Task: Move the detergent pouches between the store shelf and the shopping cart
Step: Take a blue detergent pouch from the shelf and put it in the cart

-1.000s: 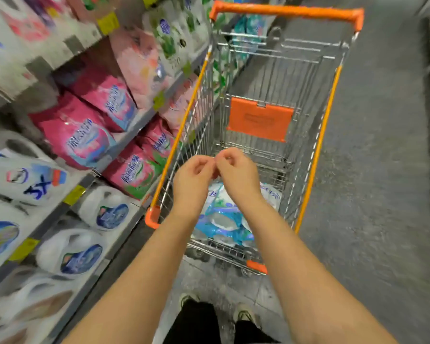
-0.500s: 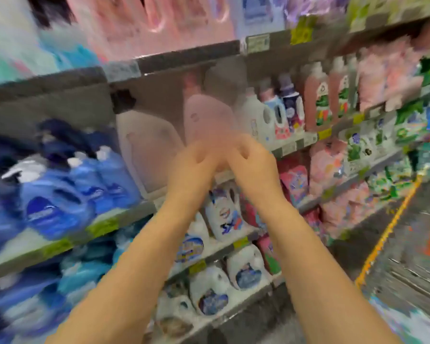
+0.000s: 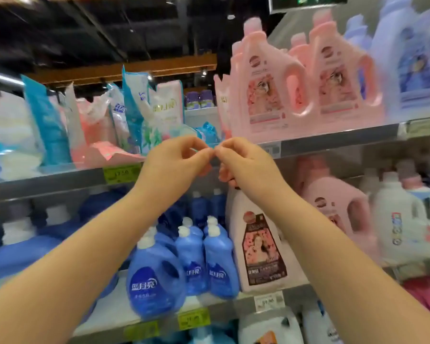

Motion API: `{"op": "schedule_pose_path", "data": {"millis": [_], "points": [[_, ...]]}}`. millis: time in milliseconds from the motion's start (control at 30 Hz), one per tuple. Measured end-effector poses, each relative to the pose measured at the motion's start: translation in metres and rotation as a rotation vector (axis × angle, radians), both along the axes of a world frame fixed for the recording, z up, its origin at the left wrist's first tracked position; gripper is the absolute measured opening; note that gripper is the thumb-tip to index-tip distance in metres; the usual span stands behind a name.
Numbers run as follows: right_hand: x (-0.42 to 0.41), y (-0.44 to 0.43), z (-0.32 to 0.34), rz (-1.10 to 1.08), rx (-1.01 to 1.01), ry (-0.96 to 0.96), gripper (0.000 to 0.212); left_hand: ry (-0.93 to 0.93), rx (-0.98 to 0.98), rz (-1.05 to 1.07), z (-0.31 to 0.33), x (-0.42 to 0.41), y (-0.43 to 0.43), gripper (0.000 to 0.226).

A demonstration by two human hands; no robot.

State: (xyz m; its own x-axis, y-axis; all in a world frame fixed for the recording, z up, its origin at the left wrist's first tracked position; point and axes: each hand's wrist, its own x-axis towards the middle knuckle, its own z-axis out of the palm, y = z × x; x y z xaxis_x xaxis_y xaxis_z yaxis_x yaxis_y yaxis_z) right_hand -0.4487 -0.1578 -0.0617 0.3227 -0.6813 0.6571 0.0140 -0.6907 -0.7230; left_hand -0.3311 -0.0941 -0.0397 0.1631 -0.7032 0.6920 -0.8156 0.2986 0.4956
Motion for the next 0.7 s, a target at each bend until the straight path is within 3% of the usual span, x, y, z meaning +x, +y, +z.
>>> {"op": "schedule_pose_path", "data": {"millis": [167,300,500,700], "points": [[0.018,-0.057,0.043,0.031,-0.042,0.150,0.013,-0.251,0.002,0.212,0.038,0.037,-0.026,0.007],[0.036,-0.102,0.087,-0.065,-0.200,0.355,0.002,-0.320,0.140,0.348,0.071,0.065,-0.062,0.030],[0.088,-0.160,0.116,-0.278,-0.398,0.826,0.040,-0.305,0.342,0.442,0.094,0.106,-0.139,0.069],[0.143,-0.209,0.112,-0.338,-0.332,1.201,0.047,-0.351,0.547,0.450,0.095,0.143,-0.194,0.077]]}}
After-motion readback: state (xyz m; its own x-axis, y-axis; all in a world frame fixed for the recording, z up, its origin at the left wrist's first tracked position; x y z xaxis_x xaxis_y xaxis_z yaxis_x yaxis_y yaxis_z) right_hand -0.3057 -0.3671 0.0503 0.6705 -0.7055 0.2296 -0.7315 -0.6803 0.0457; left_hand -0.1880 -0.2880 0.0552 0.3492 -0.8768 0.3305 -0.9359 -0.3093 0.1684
